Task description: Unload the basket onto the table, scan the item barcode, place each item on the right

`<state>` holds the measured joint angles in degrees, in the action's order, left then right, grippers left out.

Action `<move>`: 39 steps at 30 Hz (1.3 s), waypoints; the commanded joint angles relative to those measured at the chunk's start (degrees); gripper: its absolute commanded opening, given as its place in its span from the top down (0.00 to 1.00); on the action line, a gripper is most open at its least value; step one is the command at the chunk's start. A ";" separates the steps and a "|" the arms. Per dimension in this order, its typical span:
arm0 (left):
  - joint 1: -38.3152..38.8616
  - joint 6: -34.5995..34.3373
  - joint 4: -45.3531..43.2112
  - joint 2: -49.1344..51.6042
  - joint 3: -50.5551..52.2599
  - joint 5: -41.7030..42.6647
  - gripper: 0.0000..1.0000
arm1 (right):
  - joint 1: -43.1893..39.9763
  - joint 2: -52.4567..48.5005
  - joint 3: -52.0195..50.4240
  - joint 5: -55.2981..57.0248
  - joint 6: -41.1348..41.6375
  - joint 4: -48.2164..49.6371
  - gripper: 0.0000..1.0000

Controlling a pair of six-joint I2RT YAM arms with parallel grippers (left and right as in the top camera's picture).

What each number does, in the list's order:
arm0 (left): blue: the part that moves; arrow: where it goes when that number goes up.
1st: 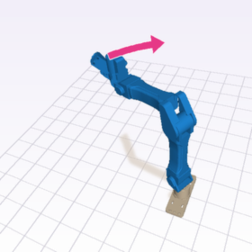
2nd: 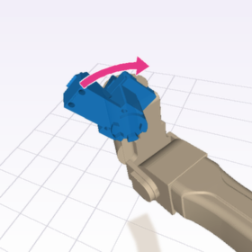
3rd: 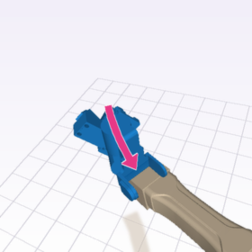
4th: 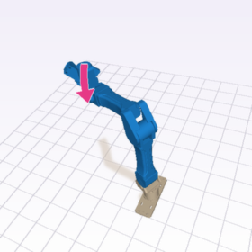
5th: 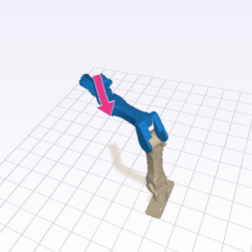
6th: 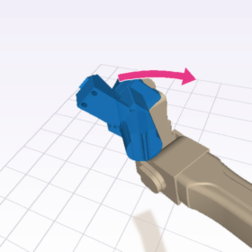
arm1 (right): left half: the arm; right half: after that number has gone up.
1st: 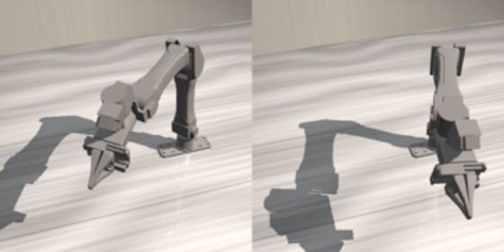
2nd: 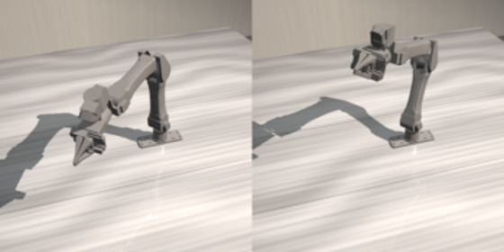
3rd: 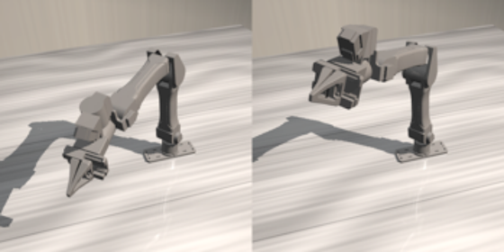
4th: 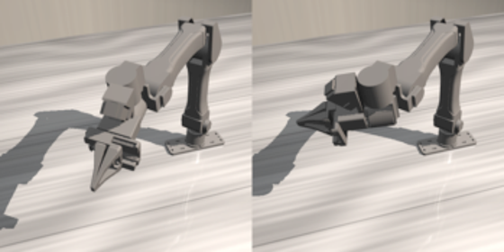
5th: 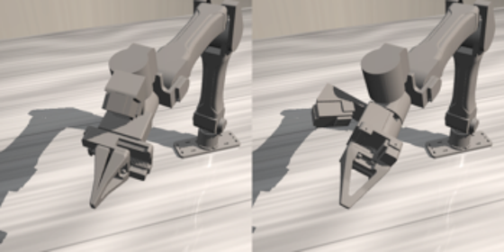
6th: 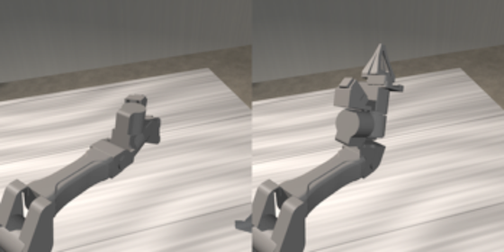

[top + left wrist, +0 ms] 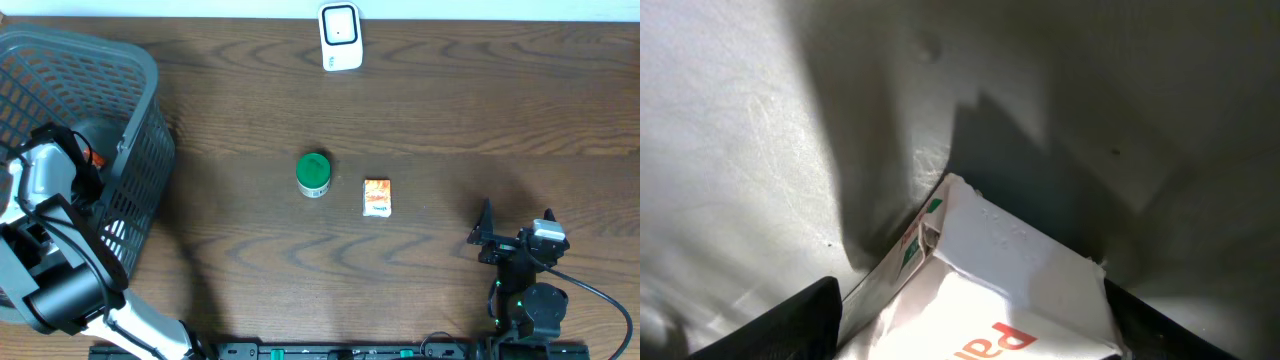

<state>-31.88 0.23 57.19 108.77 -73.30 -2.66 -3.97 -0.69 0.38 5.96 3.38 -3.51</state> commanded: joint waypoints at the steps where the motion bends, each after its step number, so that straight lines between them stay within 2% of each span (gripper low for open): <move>1: -2.27 -0.83 -1.84 2.36 0.98 -0.15 0.24 | 0.68 0.31 -0.07 -0.07 -0.66 -0.20 0.01; 5: -4.76 -4.26 -4.48 2.34 0.96 -0.13 0.25 | 0.68 0.31 -0.07 -0.07 -0.66 -0.20 0.01; 10: -8.92 -12.63 -7.65 2.34 0.96 0.17 0.27 | 0.68 0.31 -0.07 -0.07 -0.66 -0.20 0.01; 12: -10.14 -13.77 -8.66 2.34 0.96 0.92 0.26 | 0.68 0.31 -0.07 -0.07 -0.66 -0.20 0.01; 13: -10.69 -14.01 -9.07 2.34 0.96 1.14 0.22 | 0.68 0.31 -0.07 -0.09 -0.66 -0.20 0.01; 16: -11.72 -13.27 -8.79 2.34 0.96 1.18 0.07 | 0.68 0.31 -0.07 -0.07 -0.66 -0.20 0.01; 18: -11.82 -12.74 -7.89 2.34 0.96 1.20 0.01 | 0.68 0.31 -0.07 -0.09 -0.66 -0.20 0.01; 33: -11.76 -9.70 2.36 1.77 1.03 5.53 0.00 | 0.68 0.31 -0.07 -0.07 -0.66 -0.20 0.01; 39: -11.69 -9.44 0.11 1.81 4.81 7.04 0.02 | 0.68 0.31 -0.07 -0.09 -0.66 -0.20 0.01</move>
<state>-43.51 -10.17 58.52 108.92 -72.27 4.21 -3.97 -0.69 0.38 5.96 3.38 -3.51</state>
